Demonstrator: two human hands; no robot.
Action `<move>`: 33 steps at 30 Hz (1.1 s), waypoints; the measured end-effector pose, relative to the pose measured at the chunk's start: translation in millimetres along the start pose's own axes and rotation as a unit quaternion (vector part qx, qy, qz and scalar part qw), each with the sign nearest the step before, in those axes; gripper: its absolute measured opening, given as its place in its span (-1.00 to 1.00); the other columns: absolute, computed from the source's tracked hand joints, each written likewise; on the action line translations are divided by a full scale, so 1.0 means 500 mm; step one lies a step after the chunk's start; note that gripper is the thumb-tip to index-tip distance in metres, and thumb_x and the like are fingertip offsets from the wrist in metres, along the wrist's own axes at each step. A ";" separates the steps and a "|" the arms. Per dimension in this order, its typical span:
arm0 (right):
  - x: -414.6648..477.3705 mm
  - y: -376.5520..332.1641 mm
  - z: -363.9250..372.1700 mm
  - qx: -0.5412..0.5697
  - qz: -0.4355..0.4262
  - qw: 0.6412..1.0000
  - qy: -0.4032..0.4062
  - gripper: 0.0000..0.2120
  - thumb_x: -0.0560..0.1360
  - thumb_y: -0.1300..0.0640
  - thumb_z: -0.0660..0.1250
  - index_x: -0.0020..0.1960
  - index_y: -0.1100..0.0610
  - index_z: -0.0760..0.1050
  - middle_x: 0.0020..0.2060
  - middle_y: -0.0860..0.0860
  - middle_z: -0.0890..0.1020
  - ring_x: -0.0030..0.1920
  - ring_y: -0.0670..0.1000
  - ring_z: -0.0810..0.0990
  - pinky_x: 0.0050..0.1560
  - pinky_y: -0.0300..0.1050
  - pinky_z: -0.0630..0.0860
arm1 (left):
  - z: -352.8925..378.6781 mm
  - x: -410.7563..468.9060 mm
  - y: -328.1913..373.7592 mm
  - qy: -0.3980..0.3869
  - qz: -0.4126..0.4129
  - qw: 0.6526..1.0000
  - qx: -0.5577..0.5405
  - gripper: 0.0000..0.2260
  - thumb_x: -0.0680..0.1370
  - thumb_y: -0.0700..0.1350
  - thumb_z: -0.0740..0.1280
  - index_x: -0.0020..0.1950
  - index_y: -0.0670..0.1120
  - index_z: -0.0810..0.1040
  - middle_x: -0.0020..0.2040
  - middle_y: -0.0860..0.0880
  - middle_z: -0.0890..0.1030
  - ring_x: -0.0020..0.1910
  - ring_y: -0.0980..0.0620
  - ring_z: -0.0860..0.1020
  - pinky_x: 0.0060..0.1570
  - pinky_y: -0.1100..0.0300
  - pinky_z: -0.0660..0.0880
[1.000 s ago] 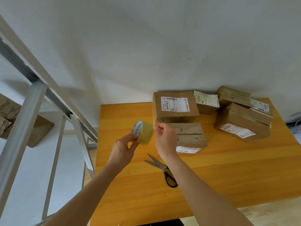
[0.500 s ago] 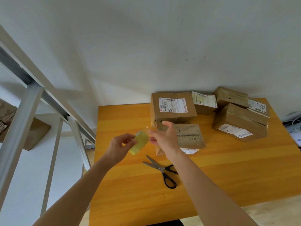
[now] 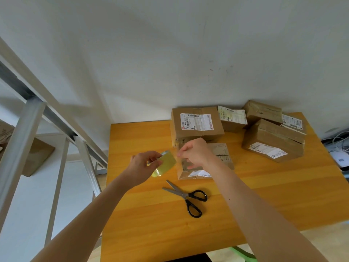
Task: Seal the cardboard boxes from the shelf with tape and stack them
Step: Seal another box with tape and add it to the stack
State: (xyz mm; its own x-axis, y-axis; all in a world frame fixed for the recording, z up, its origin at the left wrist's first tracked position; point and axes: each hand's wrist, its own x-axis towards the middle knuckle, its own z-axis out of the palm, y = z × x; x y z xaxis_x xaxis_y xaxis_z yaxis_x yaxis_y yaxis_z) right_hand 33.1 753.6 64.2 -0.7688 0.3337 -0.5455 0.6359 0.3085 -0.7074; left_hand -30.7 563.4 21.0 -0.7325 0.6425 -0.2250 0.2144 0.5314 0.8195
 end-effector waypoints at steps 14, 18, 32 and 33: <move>-0.004 0.046 0.020 0.181 -0.002 0.978 0.105 -0.84 0.51 0.11 0.41 -0.24 0.06 0.62 -0.30 0.00 0.66 -0.24 -0.06 0.60 -0.13 -0.20 0.48 | 0.010 0.007 -0.005 0.012 -0.012 1.000 0.008 -0.59 0.32 0.04 0.57 -0.06 0.01 0.38 -0.24 0.08 0.55 -0.30 0.13 0.56 -0.49 0.30 0.41; -0.001 0.057 0.016 0.188 0.012 0.972 0.142 -0.84 0.50 0.12 0.43 -0.26 0.05 0.62 -0.39 -0.11 0.62 -0.31 -0.16 0.57 -0.27 -0.33 0.41 | 0.019 0.026 -0.040 0.056 0.075 0.985 0.147 -0.77 0.45 -0.34 0.32 -0.07 -0.14 0.28 -0.28 -0.02 0.39 -0.30 -0.10 0.42 -0.49 0.16 0.24; 0.032 0.117 0.059 0.062 0.018 0.977 0.205 -0.82 0.53 0.05 0.40 0.00 0.15 0.68 -0.33 -0.18 0.58 -0.28 -0.26 0.51 -0.35 -0.44 0.31 | 0.056 0.069 -0.083 0.016 0.035 0.939 0.342 -0.76 0.52 -0.25 0.26 0.14 -0.17 0.29 0.02 -0.14 0.46 -0.03 -0.11 0.41 -0.25 0.09 0.33; 0.033 0.116 0.061 0.048 0.013 0.977 0.206 -0.82 0.53 0.05 0.40 -0.01 0.14 0.68 -0.34 -0.19 0.57 -0.27 -0.25 0.51 -0.33 -0.41 0.32 | 0.052 0.071 -0.086 0.018 0.037 0.936 0.349 -0.75 0.52 -0.25 0.27 0.15 -0.17 0.29 0.03 -0.14 0.47 -0.02 -0.11 0.42 -0.25 0.10 0.31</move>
State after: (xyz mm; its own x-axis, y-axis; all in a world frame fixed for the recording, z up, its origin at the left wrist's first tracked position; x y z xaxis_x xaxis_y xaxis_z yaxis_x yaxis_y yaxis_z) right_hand 55.3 750.0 0.6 -0.6481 0.6759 -0.3508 0.6299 0.2169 -0.7457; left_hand -49.0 577.6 -35.8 -0.7177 0.6793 -0.1530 0.6260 0.7257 0.2856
